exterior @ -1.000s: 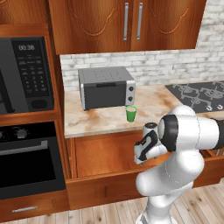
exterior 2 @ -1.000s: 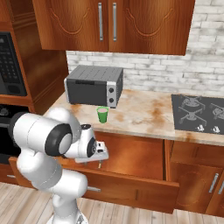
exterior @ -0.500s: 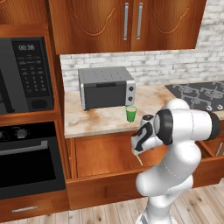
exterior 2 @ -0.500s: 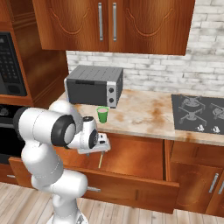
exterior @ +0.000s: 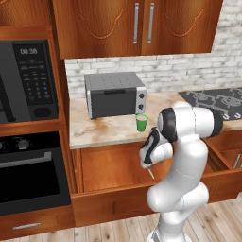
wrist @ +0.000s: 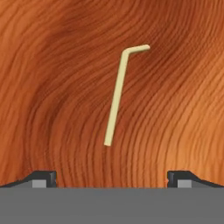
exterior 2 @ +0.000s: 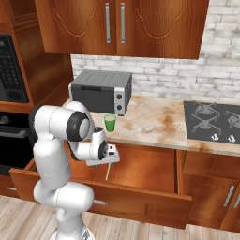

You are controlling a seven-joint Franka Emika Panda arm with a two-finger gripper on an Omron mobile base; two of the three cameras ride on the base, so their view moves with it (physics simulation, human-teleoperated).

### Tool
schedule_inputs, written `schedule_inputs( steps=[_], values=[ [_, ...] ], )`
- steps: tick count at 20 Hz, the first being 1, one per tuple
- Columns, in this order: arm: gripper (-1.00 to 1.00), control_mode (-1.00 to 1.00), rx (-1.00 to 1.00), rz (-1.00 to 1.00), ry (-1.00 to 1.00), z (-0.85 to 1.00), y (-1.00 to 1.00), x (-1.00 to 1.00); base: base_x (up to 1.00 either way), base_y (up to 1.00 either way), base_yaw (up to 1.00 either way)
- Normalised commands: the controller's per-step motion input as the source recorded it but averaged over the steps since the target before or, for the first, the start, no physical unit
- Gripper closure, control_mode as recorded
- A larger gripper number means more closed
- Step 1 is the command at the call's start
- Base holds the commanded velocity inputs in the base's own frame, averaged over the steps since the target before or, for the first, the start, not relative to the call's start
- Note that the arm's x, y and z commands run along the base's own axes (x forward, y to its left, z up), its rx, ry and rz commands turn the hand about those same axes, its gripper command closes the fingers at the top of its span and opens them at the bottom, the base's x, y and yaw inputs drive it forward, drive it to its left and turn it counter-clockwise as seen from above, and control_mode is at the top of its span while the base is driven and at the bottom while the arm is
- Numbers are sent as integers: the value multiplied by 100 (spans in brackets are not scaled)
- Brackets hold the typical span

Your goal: Pick up the straw from the left drawer and put it inside the smoothie cup.

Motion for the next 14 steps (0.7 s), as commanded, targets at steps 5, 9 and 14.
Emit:
schedule_inputs(
  steps=[5,9,14],
  values=[
    [-100,-100,0,0,0,-51,0,26,0,0,0],
    [-100,-100,0,0,0,-43,0,27,0,0,0],
    [-100,-100,0,0,0,-32,0,24,0,0,0]
  ],
)
